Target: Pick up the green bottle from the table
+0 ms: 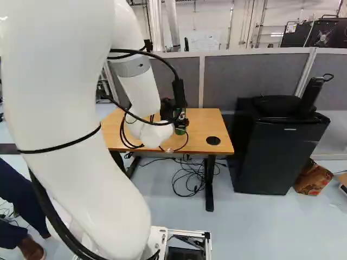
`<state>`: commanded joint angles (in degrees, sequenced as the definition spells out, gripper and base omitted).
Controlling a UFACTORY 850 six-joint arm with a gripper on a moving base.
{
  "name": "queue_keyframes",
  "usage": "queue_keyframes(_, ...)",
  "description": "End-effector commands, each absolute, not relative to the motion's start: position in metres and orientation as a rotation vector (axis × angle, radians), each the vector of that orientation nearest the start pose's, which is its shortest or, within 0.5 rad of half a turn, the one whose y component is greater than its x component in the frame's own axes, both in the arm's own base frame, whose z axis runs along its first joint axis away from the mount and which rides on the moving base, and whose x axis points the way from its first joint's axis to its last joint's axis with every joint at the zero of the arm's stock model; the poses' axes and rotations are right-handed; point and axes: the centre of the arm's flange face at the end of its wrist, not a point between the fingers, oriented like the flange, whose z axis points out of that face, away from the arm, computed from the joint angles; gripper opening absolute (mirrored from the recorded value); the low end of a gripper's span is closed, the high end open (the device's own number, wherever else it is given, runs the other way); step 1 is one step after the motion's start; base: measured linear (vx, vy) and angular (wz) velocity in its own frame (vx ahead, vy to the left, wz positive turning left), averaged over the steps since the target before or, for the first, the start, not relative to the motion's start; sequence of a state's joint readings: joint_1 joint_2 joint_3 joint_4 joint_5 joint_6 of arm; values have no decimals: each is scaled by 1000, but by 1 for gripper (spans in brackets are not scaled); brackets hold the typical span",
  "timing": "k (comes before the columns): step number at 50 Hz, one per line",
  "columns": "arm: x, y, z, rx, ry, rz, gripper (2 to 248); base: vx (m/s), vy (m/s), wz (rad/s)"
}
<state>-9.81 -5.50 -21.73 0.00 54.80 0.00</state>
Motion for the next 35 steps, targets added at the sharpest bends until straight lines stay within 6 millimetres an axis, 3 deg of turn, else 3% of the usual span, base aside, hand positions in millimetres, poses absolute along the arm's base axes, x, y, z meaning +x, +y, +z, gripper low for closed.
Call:
queue_keyframes(12,355,-57,356,-2630,209,-1869,113,0,0,0)
queue_keyframes(35,348,-51,358,-2624,191,-1866,113,0,0,0)
